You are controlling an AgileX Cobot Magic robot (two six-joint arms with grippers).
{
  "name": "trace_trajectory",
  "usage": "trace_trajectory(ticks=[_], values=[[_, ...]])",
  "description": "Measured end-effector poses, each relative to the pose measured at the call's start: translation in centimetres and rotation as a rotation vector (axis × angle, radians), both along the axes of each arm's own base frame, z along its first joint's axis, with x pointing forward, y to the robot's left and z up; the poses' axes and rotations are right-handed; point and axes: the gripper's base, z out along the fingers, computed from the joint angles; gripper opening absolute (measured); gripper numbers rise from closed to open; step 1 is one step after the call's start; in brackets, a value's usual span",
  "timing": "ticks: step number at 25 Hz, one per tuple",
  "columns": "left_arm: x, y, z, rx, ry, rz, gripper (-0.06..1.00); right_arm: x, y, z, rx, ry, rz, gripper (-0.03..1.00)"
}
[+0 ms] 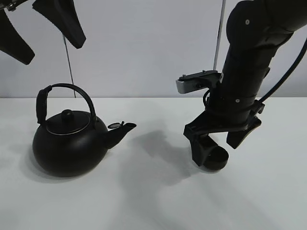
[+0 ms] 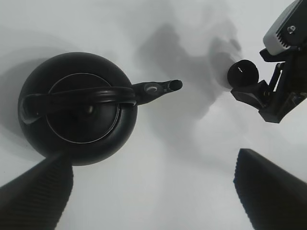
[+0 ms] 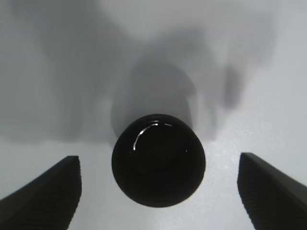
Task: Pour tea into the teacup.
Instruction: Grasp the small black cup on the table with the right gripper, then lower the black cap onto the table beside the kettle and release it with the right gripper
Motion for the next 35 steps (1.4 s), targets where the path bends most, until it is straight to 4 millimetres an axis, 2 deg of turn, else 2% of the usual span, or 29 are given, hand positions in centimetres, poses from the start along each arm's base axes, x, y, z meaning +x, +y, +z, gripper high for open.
trace_trajectory(ticks=[9, 14, 22, 24, 30, 35], values=[[0.0, 0.0, 0.0, -0.001, -0.003, 0.001, 0.66, 0.2, 0.1, -1.4, -0.001, 0.016, -0.008, 0.60], [0.0, 0.0, 0.0, -0.001, -0.003, 0.001, 0.66, 0.3, 0.1, -1.4, -0.003, 0.012, -0.027, 0.40], [0.0, 0.0, 0.0, -0.001, -0.003, 0.001, 0.66, 0.3, 0.1, -1.4, -0.004, 0.008, -0.031, 0.40], [0.0, 0.0, 0.0, -0.001, -0.003, 0.001, 0.66, 0.3, 0.1, -0.9, 0.001, -0.002, -0.025, 0.40], [0.0, 0.0, 0.0, -0.001, -0.003, 0.001, 0.66, 1.6, 0.9, 2.3, 0.049, -0.058, -0.009, 0.40], [0.0, 0.0, 0.0, -0.001, -0.003, 0.001, 0.66, 1.6, 3.0, 3.6, 0.068, -0.086, 0.057, 0.40]])
